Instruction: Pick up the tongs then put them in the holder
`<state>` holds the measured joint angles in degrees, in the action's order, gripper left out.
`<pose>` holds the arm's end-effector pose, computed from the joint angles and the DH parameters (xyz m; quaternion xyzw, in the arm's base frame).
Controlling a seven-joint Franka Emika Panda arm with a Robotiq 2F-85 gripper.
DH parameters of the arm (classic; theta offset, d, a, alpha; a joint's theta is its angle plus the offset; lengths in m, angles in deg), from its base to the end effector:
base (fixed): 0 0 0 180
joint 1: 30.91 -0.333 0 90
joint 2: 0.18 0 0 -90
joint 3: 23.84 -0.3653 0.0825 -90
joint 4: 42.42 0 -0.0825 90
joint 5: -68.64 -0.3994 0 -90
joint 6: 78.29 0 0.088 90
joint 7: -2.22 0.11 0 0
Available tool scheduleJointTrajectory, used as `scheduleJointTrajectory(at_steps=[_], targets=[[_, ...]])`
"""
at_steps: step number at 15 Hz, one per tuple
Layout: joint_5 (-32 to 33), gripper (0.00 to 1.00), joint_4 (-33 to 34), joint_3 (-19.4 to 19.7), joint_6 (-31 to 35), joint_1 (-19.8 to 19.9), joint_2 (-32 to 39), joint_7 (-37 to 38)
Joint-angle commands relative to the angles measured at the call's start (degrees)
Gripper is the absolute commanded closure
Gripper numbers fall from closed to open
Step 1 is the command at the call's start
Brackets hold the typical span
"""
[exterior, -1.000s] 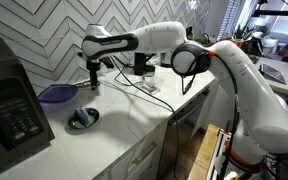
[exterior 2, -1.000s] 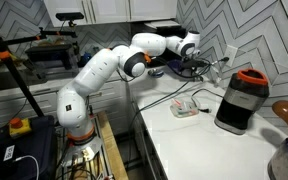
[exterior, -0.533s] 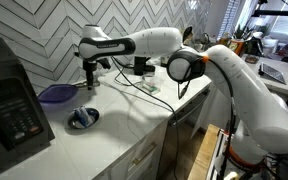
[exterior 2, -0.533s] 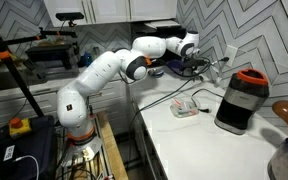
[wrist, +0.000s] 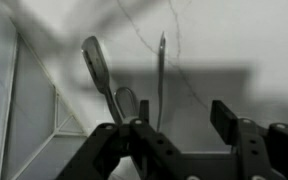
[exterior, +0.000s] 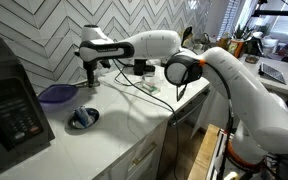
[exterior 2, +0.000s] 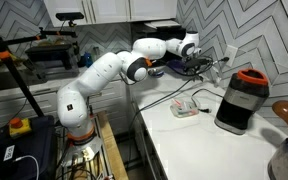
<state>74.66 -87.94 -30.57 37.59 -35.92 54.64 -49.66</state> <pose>0.8595 0.1211 0.4053 0.8495 0.5094 0.1268 0.0526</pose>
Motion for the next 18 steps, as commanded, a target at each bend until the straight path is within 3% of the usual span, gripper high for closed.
scheduleJointTrajectory(at_steps=[1,2,3,4,7,18], targets=[[0.5,0.47,3.74,1.25,3.23,0.59,3.7,-0.1],[0.22,0.54,4.16,1.46,3.46,0.76,4.18,0.06],[-0.43,0.72,4.53,1.19,2.73,1.04,4.42,0.05],[-0.94,0.73,4.87,0.85,1.85,1.23,4.56,0.05],[-3.1,0.98,4.92,-0.78,-1.08,1.28,3.5,0.31],[-7.36,1.0,4.68,-1.78,-11.99,1.46,0.8,9.83]])
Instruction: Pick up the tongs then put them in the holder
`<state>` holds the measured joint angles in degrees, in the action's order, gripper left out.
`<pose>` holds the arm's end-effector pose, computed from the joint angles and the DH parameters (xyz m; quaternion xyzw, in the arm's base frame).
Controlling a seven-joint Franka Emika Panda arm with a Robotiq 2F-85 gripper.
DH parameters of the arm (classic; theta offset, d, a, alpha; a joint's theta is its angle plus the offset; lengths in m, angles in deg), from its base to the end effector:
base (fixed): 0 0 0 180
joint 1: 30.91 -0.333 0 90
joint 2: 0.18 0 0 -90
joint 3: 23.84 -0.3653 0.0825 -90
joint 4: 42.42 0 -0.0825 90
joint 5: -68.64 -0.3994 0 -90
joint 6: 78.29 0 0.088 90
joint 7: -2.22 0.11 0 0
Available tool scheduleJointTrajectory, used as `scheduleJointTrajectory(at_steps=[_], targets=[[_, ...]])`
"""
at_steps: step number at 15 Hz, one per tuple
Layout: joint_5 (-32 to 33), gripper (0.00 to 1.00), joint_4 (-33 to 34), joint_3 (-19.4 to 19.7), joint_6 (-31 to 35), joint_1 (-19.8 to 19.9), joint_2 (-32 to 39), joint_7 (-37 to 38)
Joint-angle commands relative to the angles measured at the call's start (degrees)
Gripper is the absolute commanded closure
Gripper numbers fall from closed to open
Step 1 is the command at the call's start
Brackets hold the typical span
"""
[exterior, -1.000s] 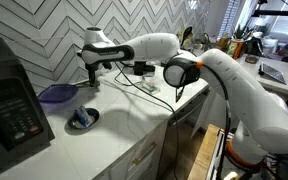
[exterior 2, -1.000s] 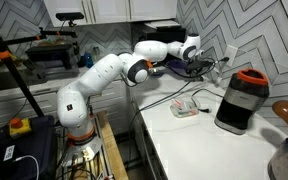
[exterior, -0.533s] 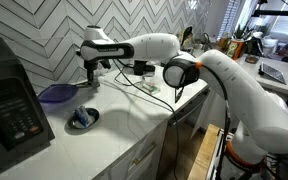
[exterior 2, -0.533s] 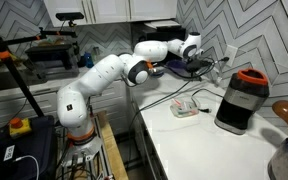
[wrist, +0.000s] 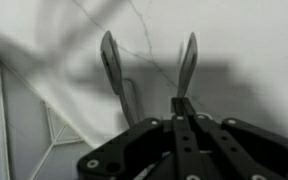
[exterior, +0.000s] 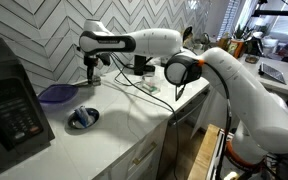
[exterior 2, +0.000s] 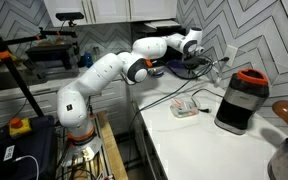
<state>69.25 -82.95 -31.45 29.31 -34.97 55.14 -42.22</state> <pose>0.8536 0.1148 0.4275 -0.8916 -0.4379 -0.1144 0.0144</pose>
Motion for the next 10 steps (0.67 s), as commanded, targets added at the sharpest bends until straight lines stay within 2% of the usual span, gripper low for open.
scheduleJointTrajectory(at_steps=[1,3,4,5,6,10], targets=[[-2.57,1.0,-0.58,-0.97,-5.24,0.47,0.6,3.15],[-3.15,1.0,-0.73,-0.62,-6.8,0.29,0.99,4.7],[-3.02,0.74,-0.51,-0.39,-6.43,0.12,1.36,5.38],[-2.78,0.74,-0.19,-0.24,-5.64,-0.04,1.66,5.78],[-2.25,0.68,0.02,0.09,-4.53,-0.31,1.83,6.15],[-2.11,0.38,0.48,-0.13,-1.91,-0.36,2.73,5.56]])
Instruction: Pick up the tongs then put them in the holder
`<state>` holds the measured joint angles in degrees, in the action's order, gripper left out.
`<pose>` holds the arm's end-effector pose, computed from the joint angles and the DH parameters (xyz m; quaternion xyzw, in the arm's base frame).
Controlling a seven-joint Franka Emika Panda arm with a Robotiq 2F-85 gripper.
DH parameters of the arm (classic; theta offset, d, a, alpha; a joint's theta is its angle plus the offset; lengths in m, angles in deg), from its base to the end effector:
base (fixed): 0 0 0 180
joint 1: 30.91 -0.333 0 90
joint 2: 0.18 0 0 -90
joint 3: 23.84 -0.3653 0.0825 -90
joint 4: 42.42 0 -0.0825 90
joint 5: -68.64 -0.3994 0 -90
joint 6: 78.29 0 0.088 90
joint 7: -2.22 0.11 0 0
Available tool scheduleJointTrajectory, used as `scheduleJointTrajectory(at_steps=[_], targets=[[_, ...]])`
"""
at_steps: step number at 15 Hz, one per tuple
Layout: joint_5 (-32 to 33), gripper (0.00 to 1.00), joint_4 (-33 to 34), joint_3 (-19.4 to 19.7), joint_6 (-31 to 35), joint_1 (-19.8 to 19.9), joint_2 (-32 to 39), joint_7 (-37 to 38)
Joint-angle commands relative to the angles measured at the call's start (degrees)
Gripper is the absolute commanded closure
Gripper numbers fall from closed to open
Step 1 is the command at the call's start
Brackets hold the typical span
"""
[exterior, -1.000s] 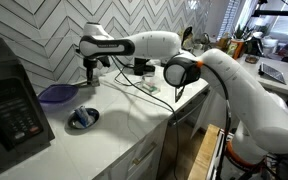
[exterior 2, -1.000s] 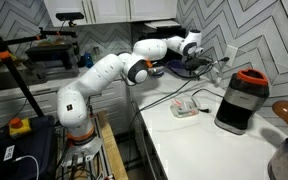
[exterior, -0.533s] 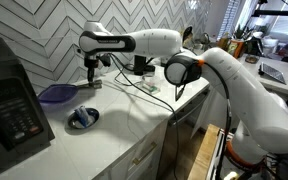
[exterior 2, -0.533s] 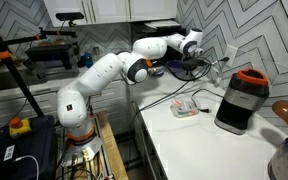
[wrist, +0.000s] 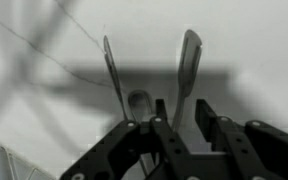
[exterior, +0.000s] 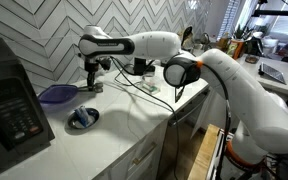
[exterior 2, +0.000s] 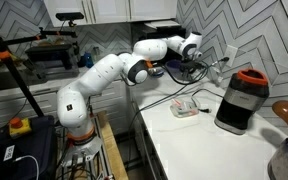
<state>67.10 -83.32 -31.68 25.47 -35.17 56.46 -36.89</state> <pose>0.8475 0.1228 0.3981 -0.9132 -0.3975 -0.0727 0.0529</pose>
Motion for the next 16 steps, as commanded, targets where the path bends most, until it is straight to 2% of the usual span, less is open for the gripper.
scheduleJointTrajectory(at_steps=[1,2,3,4,6,11,12,16], targets=[[0.03,0.31,0.91,0.13,2.4,-0.14,1.66,0.29],[-0.07,0.22,0.94,0.08,2.65,-0.09,1.92,0.36],[-0.22,0.28,0.97,-0.05,2.69,-0.03,2.26,0.22],[-0.26,0.52,0.96,-0.09,2.69,-0.04,2.55,0.21],[-0.31,0.55,1.02,-0.21,2.45,-0.15,3.22,0.05],[0.63,0.95,1.28,0.49,2.48,-0.9,2.74,0.66],[1.27,0.99,1.15,0.96,2.02,-1.2,2.1,1.02],[4.17,0.99,-0.98,3.62,-2.83,-2.28,-2.66,6.05]])
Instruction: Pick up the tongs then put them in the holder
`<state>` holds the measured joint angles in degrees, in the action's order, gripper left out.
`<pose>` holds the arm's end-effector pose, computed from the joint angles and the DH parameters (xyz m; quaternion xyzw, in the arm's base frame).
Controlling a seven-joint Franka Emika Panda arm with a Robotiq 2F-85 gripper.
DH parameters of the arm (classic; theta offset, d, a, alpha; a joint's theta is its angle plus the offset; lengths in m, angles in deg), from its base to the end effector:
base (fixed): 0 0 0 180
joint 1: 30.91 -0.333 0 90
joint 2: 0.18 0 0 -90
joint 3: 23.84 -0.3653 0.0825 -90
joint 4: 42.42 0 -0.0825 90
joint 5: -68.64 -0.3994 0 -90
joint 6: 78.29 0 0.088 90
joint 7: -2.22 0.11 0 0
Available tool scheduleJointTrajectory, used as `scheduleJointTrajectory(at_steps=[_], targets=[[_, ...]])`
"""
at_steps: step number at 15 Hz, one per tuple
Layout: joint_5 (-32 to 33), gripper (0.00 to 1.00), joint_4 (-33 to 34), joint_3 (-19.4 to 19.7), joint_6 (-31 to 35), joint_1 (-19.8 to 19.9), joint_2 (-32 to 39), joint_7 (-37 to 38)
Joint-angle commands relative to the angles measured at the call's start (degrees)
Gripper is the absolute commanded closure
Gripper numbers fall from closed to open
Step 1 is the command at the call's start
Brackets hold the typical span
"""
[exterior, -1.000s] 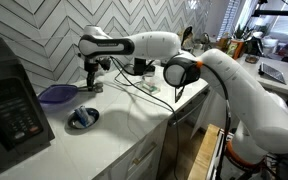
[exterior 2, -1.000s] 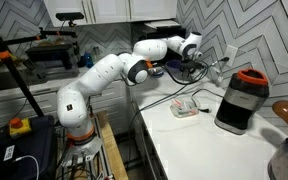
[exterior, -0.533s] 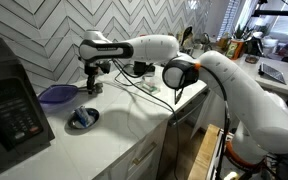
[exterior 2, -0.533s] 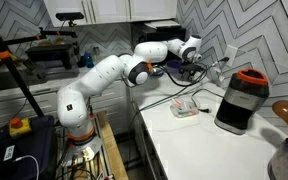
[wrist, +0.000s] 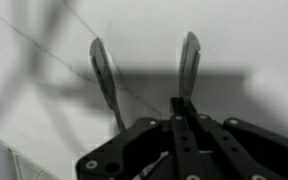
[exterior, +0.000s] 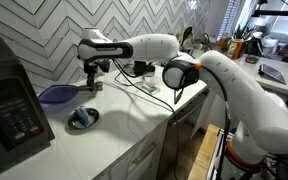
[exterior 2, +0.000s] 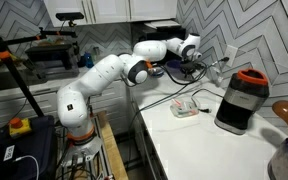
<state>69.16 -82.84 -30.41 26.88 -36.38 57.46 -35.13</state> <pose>0.8509 0.1285 0.3885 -0.9174 -0.3904 -0.0723 0.0270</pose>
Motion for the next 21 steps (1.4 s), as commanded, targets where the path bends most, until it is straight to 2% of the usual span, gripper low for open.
scheduleJointTrajectory(at_steps=[1,6,12,14,18,21], targets=[[2.98,0.99,-1.94,3.06,-5.55,-1.44,-5.02,6.1],[6.46,0.99,-4.31,5.97,-10.13,-3.74,-12.65,16.04],[6.98,0.99,-9.67,6.13,-7.94,-6.61,-20.82,23.37],[7.49,0.99,-13.1,6.4,-6.71,-7.77,-24.19,26.48],[7.56,0.99,-21.96,5.94,-8.93,-10.19,-32.3,32.02],[7.56,0.99,-28.96,5.81,-11.0,-12.67,-38.88,39.03]])
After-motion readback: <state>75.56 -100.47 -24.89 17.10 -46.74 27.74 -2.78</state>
